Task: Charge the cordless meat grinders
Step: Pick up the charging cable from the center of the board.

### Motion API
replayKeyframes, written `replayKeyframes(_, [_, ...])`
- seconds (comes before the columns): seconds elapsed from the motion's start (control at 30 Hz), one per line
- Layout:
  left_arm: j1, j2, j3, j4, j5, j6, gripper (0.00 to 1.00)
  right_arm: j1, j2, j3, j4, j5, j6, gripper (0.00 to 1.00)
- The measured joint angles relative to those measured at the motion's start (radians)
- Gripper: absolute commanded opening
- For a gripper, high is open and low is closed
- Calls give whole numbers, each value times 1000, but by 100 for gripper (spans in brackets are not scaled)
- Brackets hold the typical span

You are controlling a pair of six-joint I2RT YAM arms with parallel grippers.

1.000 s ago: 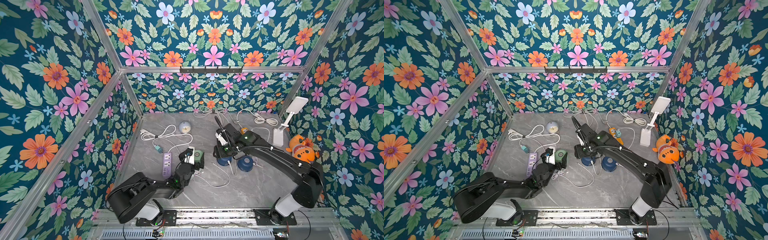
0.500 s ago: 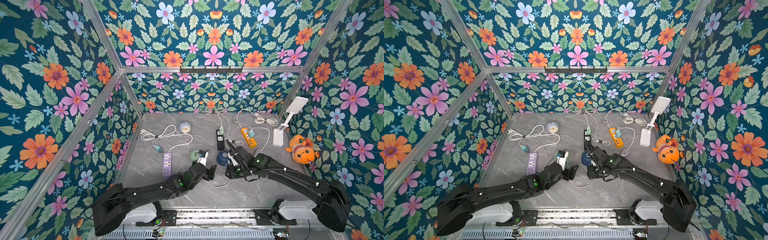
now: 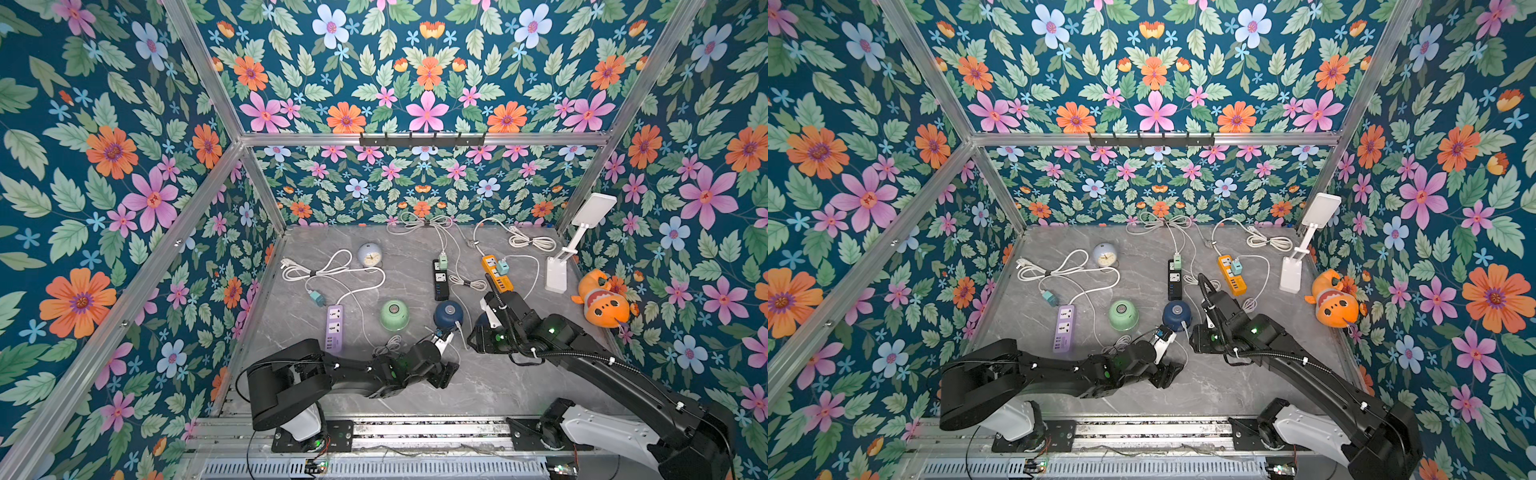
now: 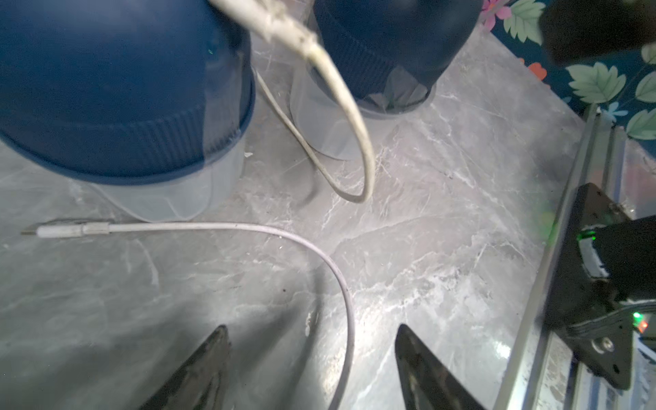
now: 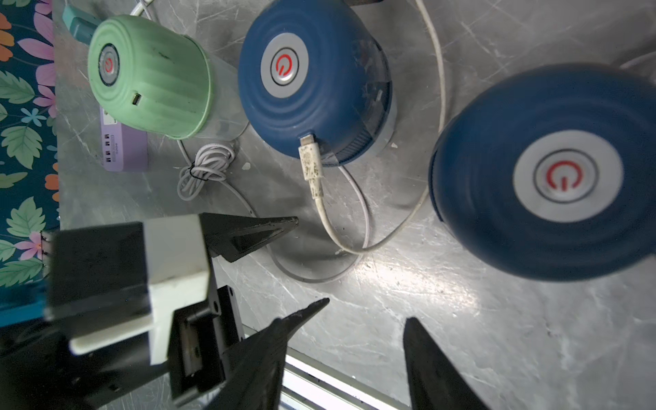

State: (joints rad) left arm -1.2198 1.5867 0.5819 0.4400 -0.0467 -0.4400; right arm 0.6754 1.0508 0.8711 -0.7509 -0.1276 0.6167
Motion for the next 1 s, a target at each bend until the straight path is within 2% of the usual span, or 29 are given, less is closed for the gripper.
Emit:
replayKeyframes(0.13, [-8,32,3,-3,6,23,68,-2,0,15,-13,0,0,54])
replayKeyframes(0.33, [-42,72,29,-28,3,47,55,-4,8,32,-18,0,-1,54])
replayKeyframes(0.43, [-60,96,50,-40,-5,53,43,-6,7,33,-24,0,-2,54])
replayKeyframes(0.53, [-71,112,60,-51,-20,55,24,-10,5,34,-29,0,-5,53])
replayKeyframes(0.6, [-76,106,56,-60,-35,54,4,-10,5,39,-31,0,-11,53])
replayKeyframes(0.63, [-76,94,51,-67,-43,54,0,-10,5,42,-30,0,-11,53])
replayKeyframes(0.77, [-76,-37,9,-108,-113,52,0,-12,5,58,-25,-9,-11,54])
replayKeyframes(1.0, [-76,-386,-80,-172,-248,103,0,-19,47,76,68,-114,29,74])
